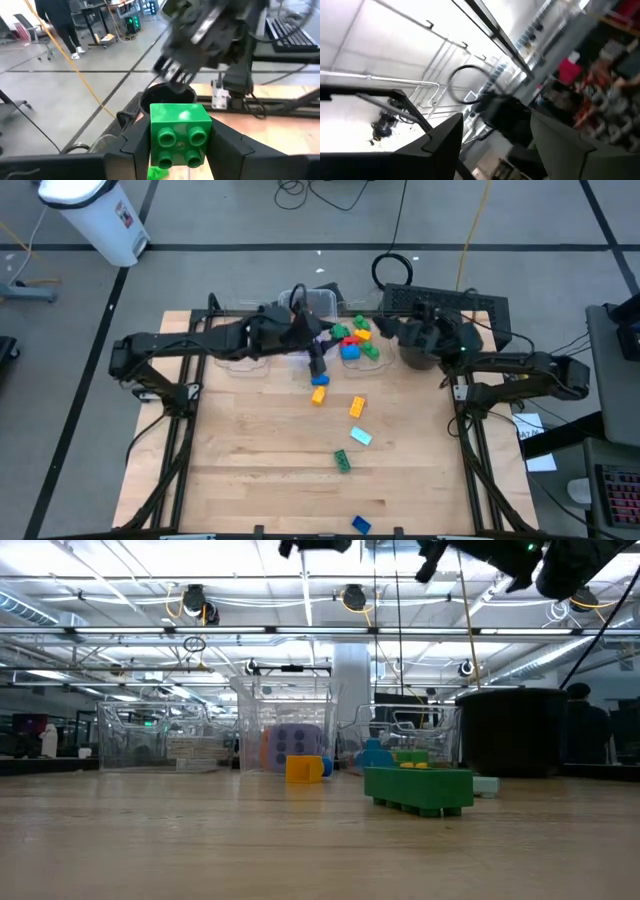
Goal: Pick & Place Toys
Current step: Put the top dark green game piece into the right transparent bin
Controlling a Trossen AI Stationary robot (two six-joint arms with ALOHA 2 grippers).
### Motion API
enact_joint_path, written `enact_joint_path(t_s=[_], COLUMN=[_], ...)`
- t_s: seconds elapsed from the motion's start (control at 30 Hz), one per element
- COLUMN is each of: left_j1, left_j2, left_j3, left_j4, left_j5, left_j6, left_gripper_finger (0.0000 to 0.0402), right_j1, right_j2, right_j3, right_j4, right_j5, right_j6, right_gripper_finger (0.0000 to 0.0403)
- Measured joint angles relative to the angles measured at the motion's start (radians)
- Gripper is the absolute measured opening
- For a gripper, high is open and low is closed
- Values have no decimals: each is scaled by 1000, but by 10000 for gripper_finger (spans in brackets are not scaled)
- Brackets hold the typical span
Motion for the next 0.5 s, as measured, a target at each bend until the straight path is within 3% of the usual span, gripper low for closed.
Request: enact_joint_path(t_s=[0.2, 0.33, 0.5], left_j1=[87, 124, 171], left_j2=[95, 227, 408], left_j3=[81, 244, 456], left_j4=[-57, -177, -373], left_j5=[122, 201, 268], left_j6=[-20, 1, 10], left_gripper_finger=[141, 159, 158], right_j1=[1, -1, -1], right_j2=[-88, -113, -124], right_j3=[0, -1, 0], right_j4=[-142, -288, -322], right_j5=[3, 12, 36], right_j6=[-153, -196, -267], right_gripper_finger=[216, 211, 210])
